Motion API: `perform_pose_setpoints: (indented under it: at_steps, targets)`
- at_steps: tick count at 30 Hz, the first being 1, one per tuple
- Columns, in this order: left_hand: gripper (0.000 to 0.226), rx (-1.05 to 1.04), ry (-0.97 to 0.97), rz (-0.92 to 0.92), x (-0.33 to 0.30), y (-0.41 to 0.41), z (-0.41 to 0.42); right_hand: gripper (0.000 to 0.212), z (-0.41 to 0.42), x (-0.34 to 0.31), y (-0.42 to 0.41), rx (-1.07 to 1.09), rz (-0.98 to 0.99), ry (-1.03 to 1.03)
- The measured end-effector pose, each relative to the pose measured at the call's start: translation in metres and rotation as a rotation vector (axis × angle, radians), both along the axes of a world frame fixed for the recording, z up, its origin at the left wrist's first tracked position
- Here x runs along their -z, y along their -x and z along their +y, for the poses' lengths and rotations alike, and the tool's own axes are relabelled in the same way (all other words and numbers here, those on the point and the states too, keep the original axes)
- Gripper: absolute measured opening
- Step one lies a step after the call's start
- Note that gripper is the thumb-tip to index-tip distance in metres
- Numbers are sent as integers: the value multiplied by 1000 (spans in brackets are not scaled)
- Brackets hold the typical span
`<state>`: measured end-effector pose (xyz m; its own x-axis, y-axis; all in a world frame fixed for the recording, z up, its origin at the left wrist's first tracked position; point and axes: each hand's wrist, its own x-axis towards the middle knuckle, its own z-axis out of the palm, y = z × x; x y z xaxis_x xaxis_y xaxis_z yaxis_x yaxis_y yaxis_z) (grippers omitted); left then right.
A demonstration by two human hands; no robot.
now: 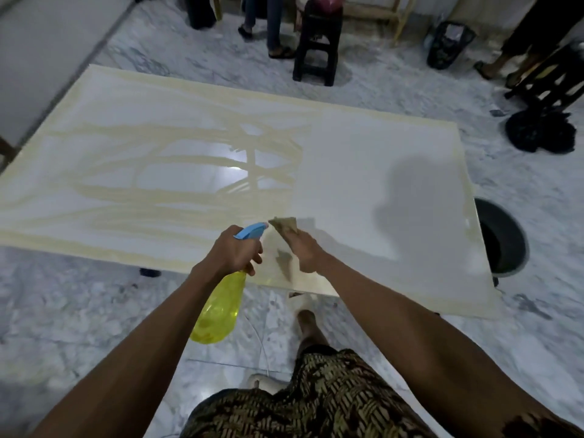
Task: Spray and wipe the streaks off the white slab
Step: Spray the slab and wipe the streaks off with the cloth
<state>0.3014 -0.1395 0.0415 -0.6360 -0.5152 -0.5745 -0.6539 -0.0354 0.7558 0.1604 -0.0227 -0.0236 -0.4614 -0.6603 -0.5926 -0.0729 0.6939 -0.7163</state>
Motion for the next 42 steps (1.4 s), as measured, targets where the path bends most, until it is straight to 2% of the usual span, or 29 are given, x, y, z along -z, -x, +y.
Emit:
perform_pose_setpoints:
  at_steps: [3, 6, 8, 13, 18, 23, 26, 27, 29, 30, 32, 36, 38, 40, 42]
  targets:
    - [17, -26, 10, 10, -17, -7, 1, 48, -2, -28, -3, 413, -268, 198]
    - [19, -50, 20, 28, -33, -16, 0, 50, -4, -51, -4, 529, -496, 418]
    - [19, -43, 55, 37, -41, -20, 0, 51, -6, -62, -5, 520, -583, 516]
    - [22, -69, 180, 33, -58, -38, -1, 53, -14, -84, -21, 408, -661, 562]
    - [27, -141, 209, 12, -66, -51, -12, 48, -24, -101, -35, 322, -709, 576]
    - [30, -153, 152, 55, -73, -49, -26, 48, -50, -102, -38, 328, -712, 577]
    - [14, -188, 165, 48, -75, -43, -35, 46, -71, -99, -31, 342, -716, 566]
    - [15, -201, 168, 42, -77, -38, -39, 45, -79, -98, -27, 346, -727, 566]
    - [38, -227, 174, 50, -76, -25, -52, 45, -96, -93, -16, 345, -749, 569]
    - [50, -238, 162, 62, -74, -18, -60, 45, -105, -90, -10, 357, -744, 563]
    - [56, -234, 129, 63, -65, 1, -81, 47, -126, -81, 9, 405, -727, 536]
    - [33, -235, 119, 65, -52, 54, -125, 53, -168, -49, 75, 551, -606, 436]
    - [36, -211, 92, 78, -47, 86, -146, 54, -180, -33, 119, 630, -520, 366]
    - [57, -193, 53, 71, -40, 121, -166, 54, -191, -16, 168, 675, -386, 286]
    - [63, -157, 29, 83, -32, 157, -185, 54, -205, -10, 217, 660, -108, 191]
